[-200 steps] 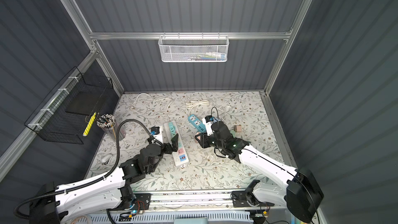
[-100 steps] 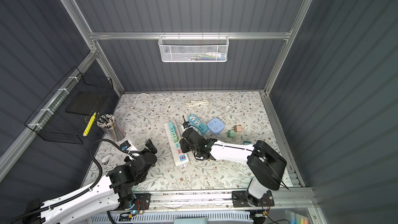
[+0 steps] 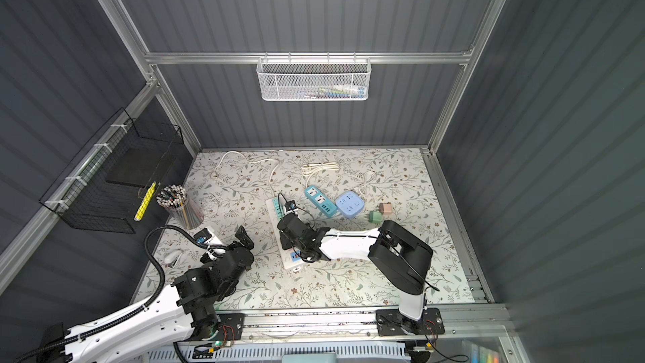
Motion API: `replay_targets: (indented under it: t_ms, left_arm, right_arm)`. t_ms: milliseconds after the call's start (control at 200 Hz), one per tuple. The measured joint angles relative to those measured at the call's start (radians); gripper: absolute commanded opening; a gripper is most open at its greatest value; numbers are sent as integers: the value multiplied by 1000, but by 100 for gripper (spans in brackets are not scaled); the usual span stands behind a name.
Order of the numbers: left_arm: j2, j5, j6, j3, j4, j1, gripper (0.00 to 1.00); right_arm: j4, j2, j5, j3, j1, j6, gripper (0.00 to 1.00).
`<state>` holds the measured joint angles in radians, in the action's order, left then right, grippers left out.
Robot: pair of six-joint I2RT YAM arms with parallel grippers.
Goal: Insert the plug
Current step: 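Press the pink charger prongs-first into the fourth socket with the right gripper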
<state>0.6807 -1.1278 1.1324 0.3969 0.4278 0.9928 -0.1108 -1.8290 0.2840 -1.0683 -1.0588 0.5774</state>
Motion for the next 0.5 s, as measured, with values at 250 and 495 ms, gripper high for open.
replay_targets:
  t_ms: [250,495]
  left_arm:
    - [-25,-6,-68,0,-10,-2,100]
    - [-24,-6,-76,0,-10,-5,100]
  right_arm:
    - [16,-11,46,-13,-10,18,21]
    - [55,-26,77,-37,-22,22,21]
